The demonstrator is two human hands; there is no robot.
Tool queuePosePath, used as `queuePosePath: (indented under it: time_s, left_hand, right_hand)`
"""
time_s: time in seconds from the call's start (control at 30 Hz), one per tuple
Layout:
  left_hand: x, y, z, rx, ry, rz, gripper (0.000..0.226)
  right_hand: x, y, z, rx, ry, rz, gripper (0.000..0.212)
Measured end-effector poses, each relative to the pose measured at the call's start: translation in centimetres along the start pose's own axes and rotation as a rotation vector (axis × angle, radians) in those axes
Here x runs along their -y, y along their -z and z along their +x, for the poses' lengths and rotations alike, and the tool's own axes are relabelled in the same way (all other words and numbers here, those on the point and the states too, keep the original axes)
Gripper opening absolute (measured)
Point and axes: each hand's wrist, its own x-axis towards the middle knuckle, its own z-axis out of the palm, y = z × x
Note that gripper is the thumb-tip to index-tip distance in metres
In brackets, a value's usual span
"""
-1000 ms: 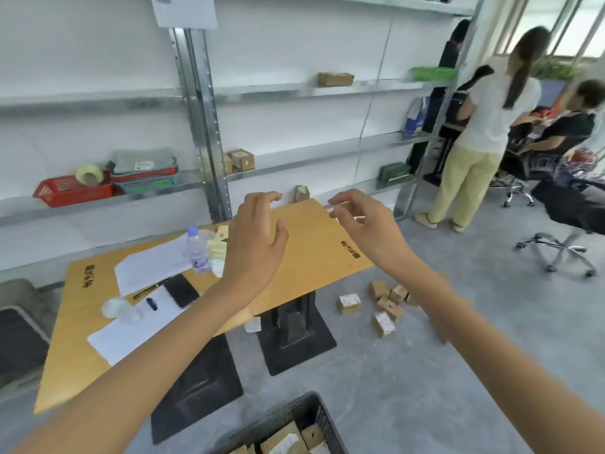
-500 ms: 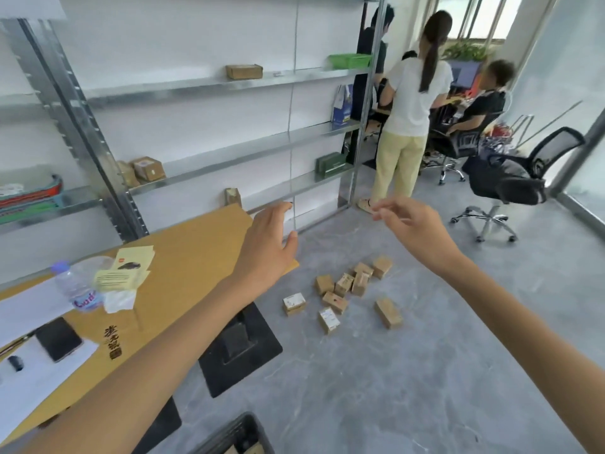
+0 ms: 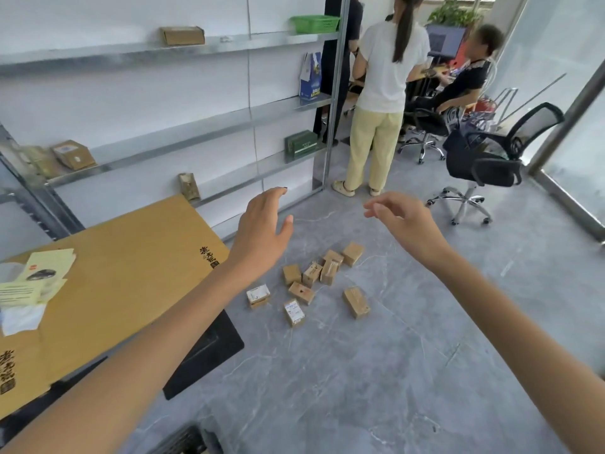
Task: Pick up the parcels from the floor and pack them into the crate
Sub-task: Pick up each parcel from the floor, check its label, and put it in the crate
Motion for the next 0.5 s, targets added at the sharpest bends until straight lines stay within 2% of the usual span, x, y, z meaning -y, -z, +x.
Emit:
queuePosePath:
  time_s: [0.27,0.5]
  left_hand:
    - [3.1,-3.2,6.2,0.012,0.007,0.019,0.046]
    - [7.7,-7.2,15.3,0.038,0.021,0.007,0.045]
  right_hand:
    - [-4.4,-0.9,5.5,0.024,-0.052,0.034,0.019]
    - [-7.1,-2.7,14.9,0.058,-0.129,0.037,0.019]
